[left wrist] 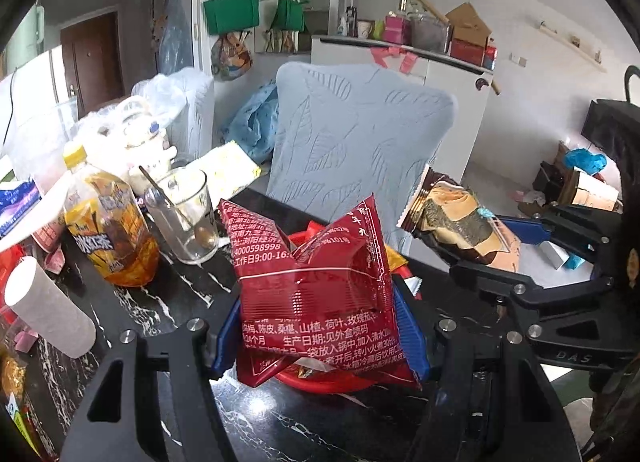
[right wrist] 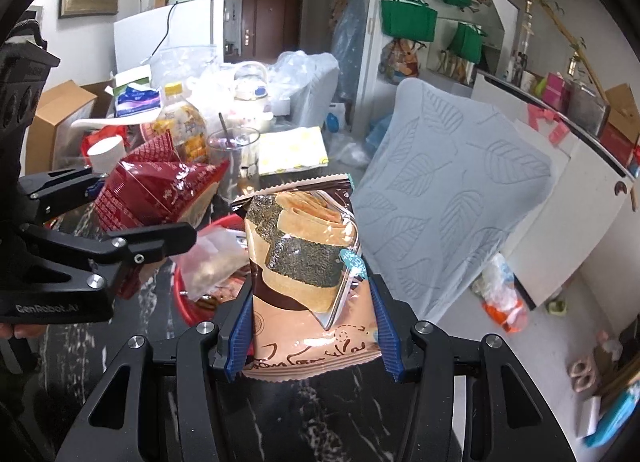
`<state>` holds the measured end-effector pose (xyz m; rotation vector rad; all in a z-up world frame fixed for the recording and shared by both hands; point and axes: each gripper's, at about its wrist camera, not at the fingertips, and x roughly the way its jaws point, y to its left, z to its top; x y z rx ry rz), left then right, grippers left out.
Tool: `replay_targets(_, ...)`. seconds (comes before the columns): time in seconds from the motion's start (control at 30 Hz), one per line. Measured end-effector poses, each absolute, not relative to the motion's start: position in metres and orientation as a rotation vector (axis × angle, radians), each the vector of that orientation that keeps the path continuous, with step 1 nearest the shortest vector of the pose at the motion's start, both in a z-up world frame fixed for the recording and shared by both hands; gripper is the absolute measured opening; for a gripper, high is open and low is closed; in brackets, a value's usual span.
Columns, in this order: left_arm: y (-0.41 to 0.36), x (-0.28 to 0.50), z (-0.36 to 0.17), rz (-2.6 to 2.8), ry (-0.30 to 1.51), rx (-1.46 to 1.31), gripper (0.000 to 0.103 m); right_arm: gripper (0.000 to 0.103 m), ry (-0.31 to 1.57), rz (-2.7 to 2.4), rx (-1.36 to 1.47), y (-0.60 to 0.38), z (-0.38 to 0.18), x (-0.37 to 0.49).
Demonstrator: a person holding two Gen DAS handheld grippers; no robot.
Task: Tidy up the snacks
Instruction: 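Lower both packets into the red basket and open both grippers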
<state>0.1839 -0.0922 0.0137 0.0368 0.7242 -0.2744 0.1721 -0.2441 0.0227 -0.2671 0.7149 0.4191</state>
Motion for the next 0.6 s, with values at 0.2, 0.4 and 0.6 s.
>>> replay_targets(0.2, -0.092, 0.2, -0.005, -0.255, 0.777, 0.032, 0.064, 0.052, 0.744, 0.422, -0.257, -0.244, 0.012, 0.183)
replay_targets(0.4, -0.095, 0.21, -0.013, -0.26, 0.806, 0.037, 0.067, 0.052, 0.758, 0.422, -0.251, -0.246, 0.007, 0.19)
replay_targets(0.6, -0.094, 0.217, -0.015, -0.236, 0.817, 0.023, 0.084, 0.052, 0.78, 0.425, -0.248, -0.243, 0.002, 0.194)
